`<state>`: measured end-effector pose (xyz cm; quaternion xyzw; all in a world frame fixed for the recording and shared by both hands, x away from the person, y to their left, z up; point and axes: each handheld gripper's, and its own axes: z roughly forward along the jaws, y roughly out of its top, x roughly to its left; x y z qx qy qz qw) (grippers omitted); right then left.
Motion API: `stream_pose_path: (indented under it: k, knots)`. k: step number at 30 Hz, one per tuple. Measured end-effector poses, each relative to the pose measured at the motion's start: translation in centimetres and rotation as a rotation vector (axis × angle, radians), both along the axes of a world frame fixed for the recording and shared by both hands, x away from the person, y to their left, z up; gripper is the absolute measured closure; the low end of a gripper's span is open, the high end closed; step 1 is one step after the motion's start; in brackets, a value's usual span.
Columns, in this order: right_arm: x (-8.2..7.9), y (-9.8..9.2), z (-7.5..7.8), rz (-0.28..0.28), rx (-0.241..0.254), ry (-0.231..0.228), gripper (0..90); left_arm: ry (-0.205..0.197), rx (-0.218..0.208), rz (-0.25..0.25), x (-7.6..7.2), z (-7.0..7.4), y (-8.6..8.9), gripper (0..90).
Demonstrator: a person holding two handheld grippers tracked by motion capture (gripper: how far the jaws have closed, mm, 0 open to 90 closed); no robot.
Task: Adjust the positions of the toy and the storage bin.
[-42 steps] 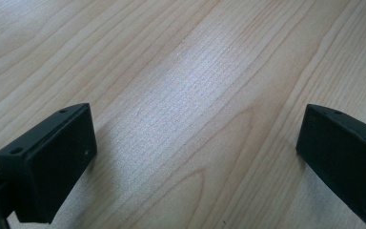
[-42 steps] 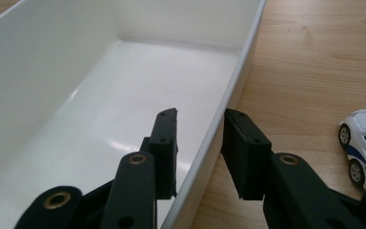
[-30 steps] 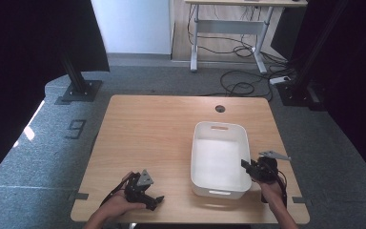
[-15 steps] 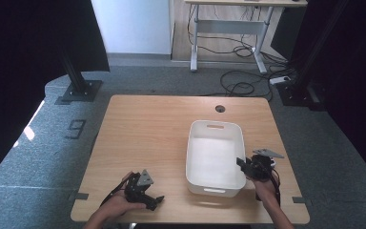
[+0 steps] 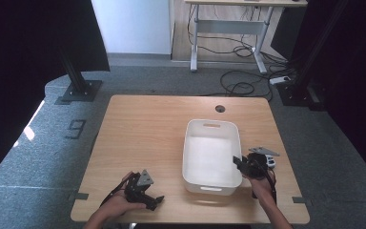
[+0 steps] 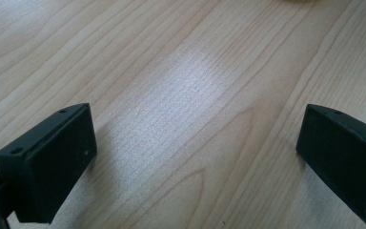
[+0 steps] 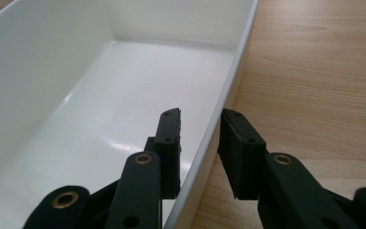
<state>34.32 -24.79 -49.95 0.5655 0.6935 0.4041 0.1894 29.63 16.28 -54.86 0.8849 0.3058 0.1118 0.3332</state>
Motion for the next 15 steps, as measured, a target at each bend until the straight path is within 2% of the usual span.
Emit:
stream_pose_path:
  k: [15]
  knots:
    - [0.7, 1.4, 0.0, 0.009, 0.006, -0.001, 69.1, 0.000, 0.000, 0.000, 0.0, 0.0, 0.0, 0.0]
